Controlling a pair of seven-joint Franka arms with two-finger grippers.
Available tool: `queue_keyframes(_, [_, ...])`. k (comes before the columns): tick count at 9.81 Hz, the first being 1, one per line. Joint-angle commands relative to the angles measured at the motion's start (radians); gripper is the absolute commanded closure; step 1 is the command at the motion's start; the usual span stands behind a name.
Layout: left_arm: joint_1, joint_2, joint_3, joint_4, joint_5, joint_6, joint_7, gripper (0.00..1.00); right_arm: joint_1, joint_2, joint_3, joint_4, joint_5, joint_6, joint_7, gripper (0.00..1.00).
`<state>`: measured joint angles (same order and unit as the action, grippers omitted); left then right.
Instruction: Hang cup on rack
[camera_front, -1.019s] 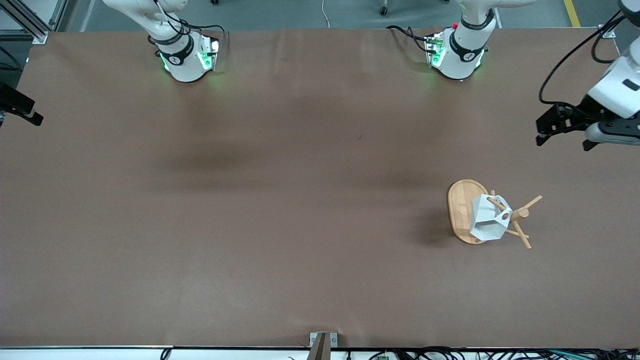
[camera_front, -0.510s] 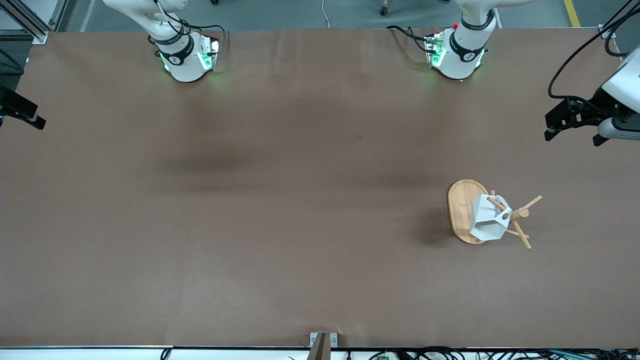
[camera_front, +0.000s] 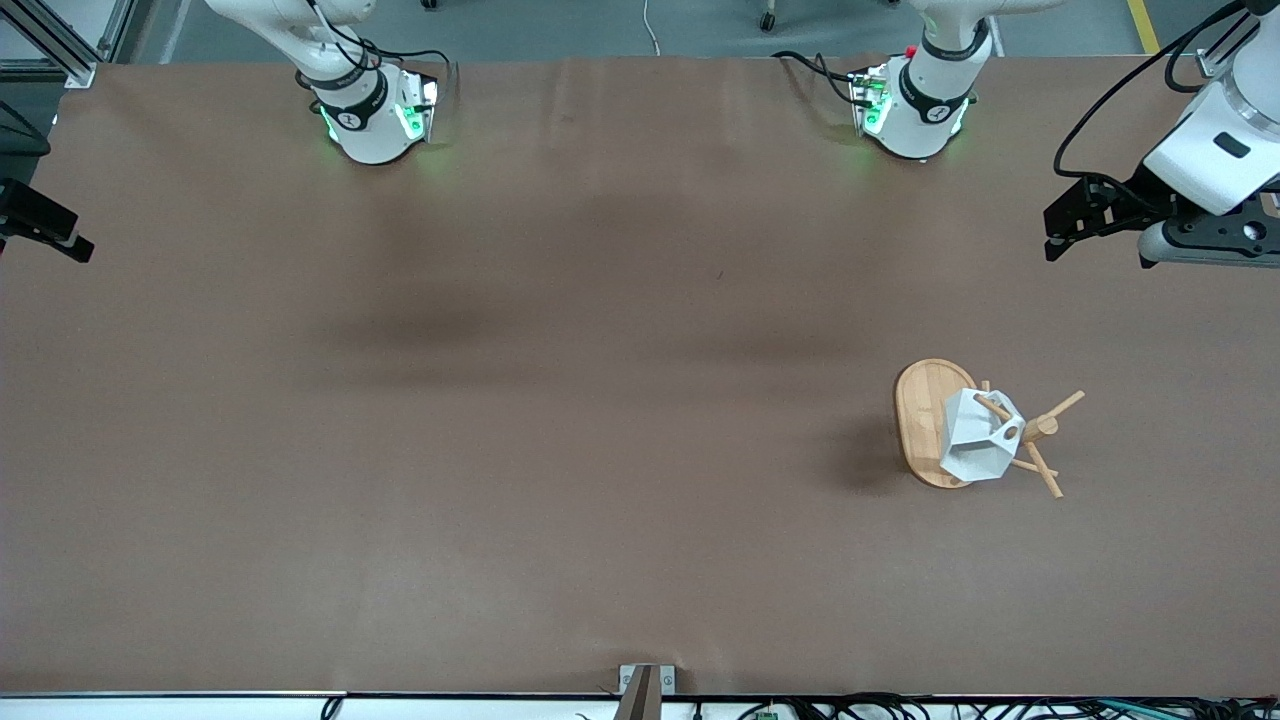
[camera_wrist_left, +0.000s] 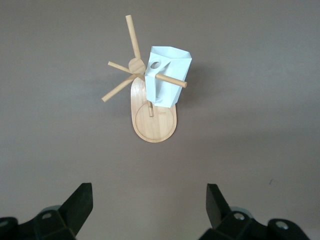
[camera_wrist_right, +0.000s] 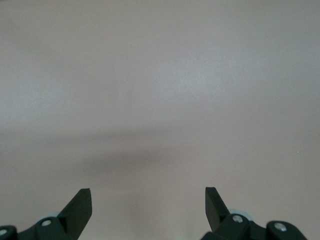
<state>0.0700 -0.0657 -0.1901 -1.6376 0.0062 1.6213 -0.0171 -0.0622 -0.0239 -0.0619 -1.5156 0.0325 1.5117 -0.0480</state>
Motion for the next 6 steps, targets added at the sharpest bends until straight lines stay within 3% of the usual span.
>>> queue_keyframes(1, [0.016,0.004,-0.011,-0.011,0.008,-0.018,-0.010,0.00,0.004,0.001,0.002,0.005,-0.008,0.002,0.013,0.00])
queue_keyframes(6, [0.016,0.000,-0.011,-0.016,0.006,-0.027,-0.078,0.00,0.027,0.001,0.002,0.005,-0.010,0.019,0.020,0.00])
